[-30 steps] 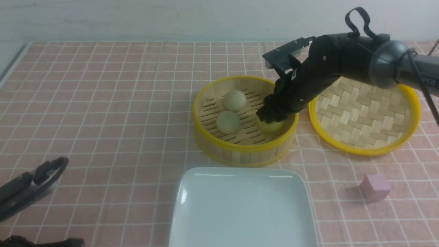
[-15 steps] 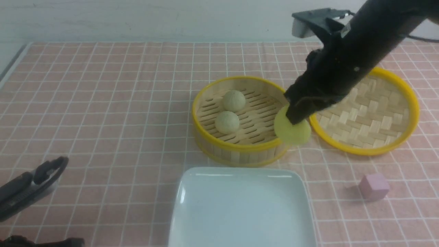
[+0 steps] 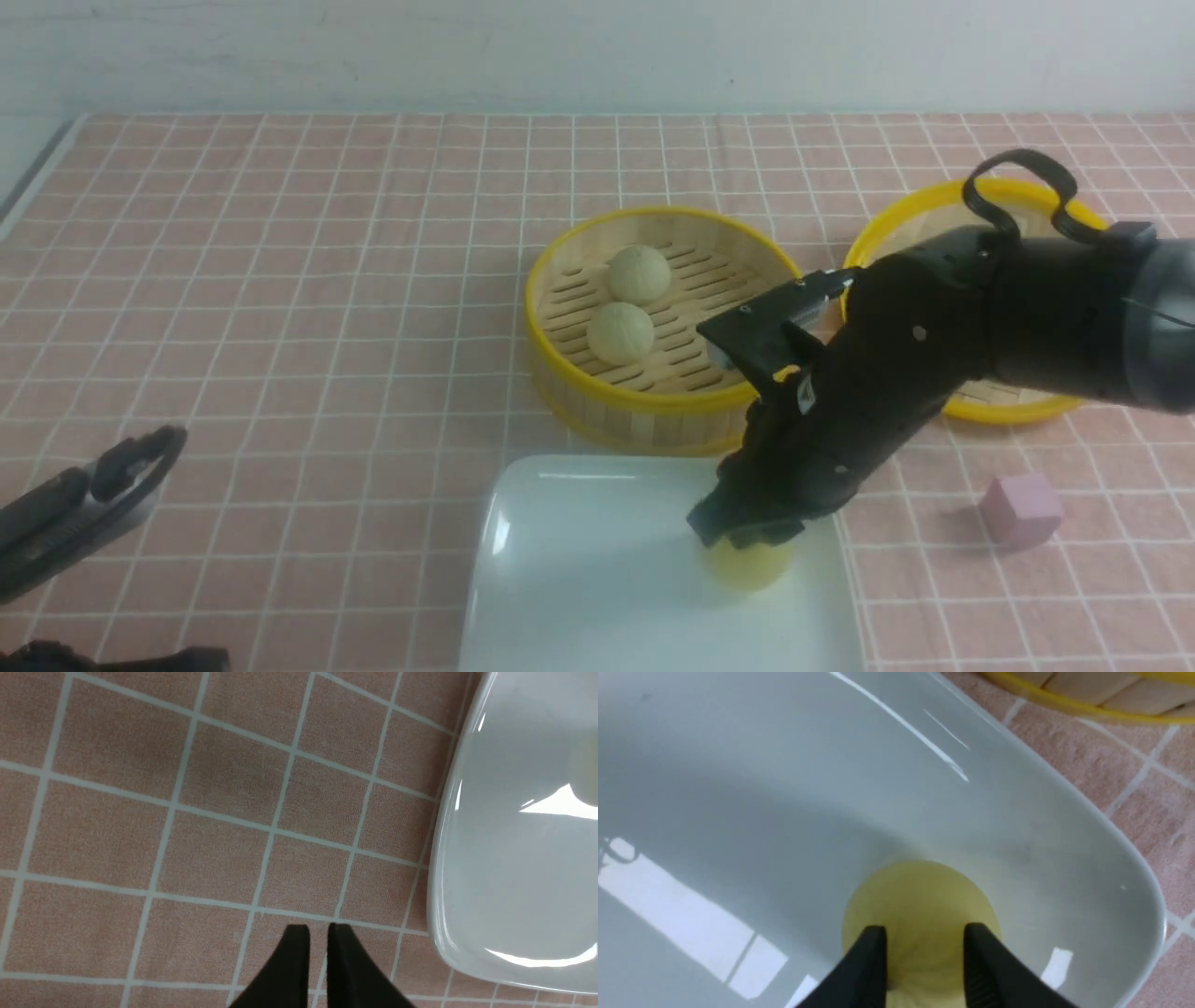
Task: Put the steamed buns into the plate on the pink tablecloth.
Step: 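Move the steamed bun from the bamboo steamer onto the white plate with the right gripper, then reach into the bamboo steamer and grasp a bun with the left gripper, then carry the bun from the bamboo steamer to the plate with the left gripper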
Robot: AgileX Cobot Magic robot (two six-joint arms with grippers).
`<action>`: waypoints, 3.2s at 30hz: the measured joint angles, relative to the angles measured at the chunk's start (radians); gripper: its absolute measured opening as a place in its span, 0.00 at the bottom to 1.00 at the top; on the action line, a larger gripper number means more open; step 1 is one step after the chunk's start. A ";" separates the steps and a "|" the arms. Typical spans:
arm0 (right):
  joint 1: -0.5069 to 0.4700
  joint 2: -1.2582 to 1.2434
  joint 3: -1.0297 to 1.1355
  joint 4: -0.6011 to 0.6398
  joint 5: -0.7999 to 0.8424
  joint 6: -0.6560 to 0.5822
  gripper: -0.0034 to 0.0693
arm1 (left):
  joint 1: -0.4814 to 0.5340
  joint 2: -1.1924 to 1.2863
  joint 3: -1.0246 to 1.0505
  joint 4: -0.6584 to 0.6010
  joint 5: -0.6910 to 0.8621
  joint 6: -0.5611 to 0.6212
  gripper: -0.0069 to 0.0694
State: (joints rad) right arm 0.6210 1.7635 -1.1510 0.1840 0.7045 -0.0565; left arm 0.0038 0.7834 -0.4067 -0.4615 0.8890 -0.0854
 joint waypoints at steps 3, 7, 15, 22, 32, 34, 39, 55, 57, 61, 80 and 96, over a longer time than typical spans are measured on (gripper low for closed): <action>0.001 -0.016 -0.029 -0.021 0.059 0.012 0.54 | 0.000 0.000 0.000 0.000 0.000 0.000 0.21; 0.002 -0.081 -0.123 -0.102 0.247 0.013 0.60 | 0.000 0.000 0.000 0.003 -0.001 0.000 0.22; 0.001 -0.336 -0.118 -0.276 0.507 0.057 0.21 | 0.000 0.000 0.000 0.049 -0.046 0.000 0.23; 0.000 -0.654 0.111 -0.279 0.524 0.098 0.04 | 0.000 0.023 -0.027 -0.077 -0.085 0.119 0.23; 0.000 -1.031 0.514 -0.307 0.259 0.097 0.04 | -0.023 0.394 -0.411 -0.309 0.074 0.391 0.09; 0.000 -1.060 0.534 -0.307 0.239 0.097 0.04 | -0.074 0.469 -0.479 -0.278 0.062 0.357 0.09; 0.000 -1.084 0.541 -0.308 0.213 0.097 0.04 | -0.310 0.676 -0.694 -0.099 -0.006 0.184 0.09; 0.000 -1.085 0.541 -0.323 0.192 0.097 0.06 | -0.626 1.251 -1.364 0.539 -0.043 -0.289 0.49; 0.000 -1.085 0.541 -0.323 0.192 0.097 0.06 | -0.627 1.303 -1.394 0.578 -0.064 -0.317 0.54; 0.000 -1.085 0.541 -0.323 0.192 0.097 0.06 | -0.627 1.355 -1.399 0.596 -0.115 -0.329 0.56; 0.000 -1.085 0.541 -0.326 0.195 0.097 0.10 | -0.629 1.022 -1.382 0.441 0.310 -0.047 0.13; 0.000 -1.085 0.541 -0.326 0.202 0.097 0.12 | -0.629 1.135 -0.969 0.083 0.061 -0.004 0.27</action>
State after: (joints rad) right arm 0.6208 0.6785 -0.6105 -0.1425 0.9062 0.0402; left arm -0.6248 1.9182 -1.3762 -0.3788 0.9499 -0.0898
